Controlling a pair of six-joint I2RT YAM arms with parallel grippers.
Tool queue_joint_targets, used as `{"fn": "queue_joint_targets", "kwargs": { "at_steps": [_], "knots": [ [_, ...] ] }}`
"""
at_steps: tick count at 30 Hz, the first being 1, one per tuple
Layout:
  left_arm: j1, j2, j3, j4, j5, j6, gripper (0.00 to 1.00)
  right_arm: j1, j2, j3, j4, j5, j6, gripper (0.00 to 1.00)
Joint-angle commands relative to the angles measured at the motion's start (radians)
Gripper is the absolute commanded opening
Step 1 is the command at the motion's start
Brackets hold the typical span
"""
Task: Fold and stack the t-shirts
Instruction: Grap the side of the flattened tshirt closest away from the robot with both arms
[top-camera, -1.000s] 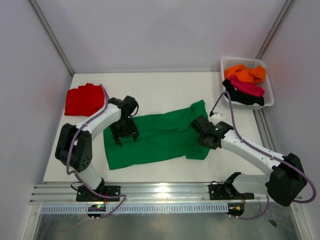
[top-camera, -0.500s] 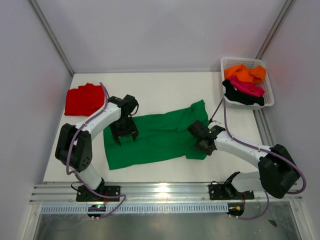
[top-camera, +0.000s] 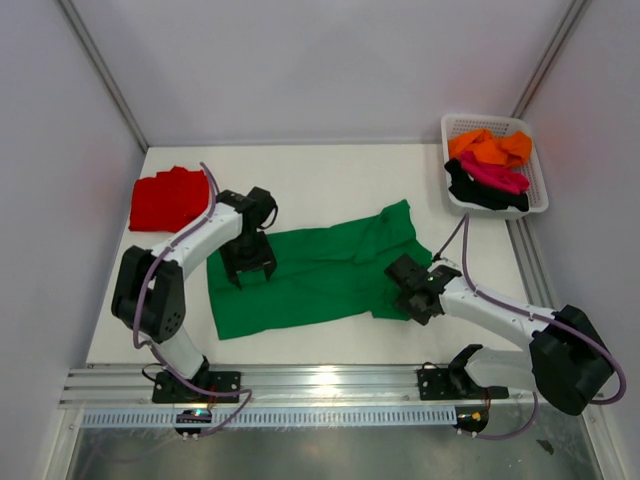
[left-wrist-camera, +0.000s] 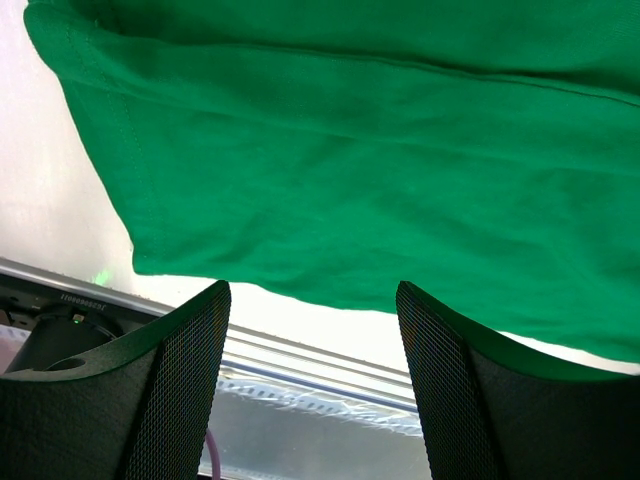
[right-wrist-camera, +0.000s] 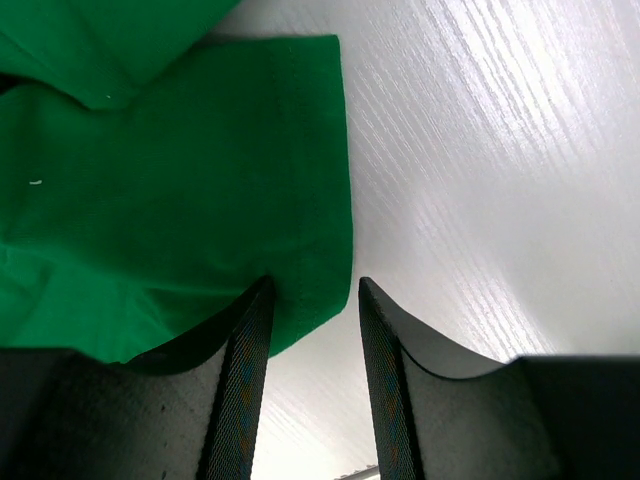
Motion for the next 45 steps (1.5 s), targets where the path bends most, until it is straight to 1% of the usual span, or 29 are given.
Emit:
{"fn": "queue_joint_targets", "kwargs": {
  "at_steps": [1,7,17,20,21,24,28,31,37,45],
  "knots": [
    [-0.001,0.011,0.035,-0.013,0.014,0.012,0.69,0.006,0.009,-0.005,0.029,-0.002,0.055,0.44],
    [-0.001,0.001,0.037,-0.02,0.007,0.012,0.69,0.006,0.058,-0.013,0.067,-0.043,0.043,0.44],
    [-0.001,-0.005,0.026,-0.022,0.008,0.008,0.7,0.006,0.045,-0.059,0.084,-0.069,0.055,0.43],
    [-0.001,-0.003,0.029,-0.025,0.01,0.008,0.7,0.006,0.045,-0.068,0.1,-0.074,0.053,0.35],
    [-0.001,-0.002,0.03,-0.026,0.008,0.009,0.7,0.006,0.043,-0.069,0.106,-0.072,0.049,0.28],
    [-0.001,-0.002,0.035,-0.031,0.008,0.009,0.7,0.006,0.037,-0.077,0.13,-0.074,0.033,0.14],
    [-0.001,-0.005,0.036,-0.031,0.003,0.009,0.7,0.006,0.031,-0.079,0.129,-0.069,0.027,0.09],
    [-0.001,0.006,0.044,-0.029,0.0,0.011,0.7,0.006,0.022,-0.059,0.091,-0.052,0.017,0.08],
    [-0.001,0.044,0.07,-0.026,0.003,0.026,0.69,0.006,-0.05,-0.02,0.002,-0.009,0.023,0.08],
    [-0.001,0.057,0.081,-0.014,0.008,0.029,0.69,0.006,-0.09,0.093,-0.12,0.037,-0.013,0.08]
  ]
}}
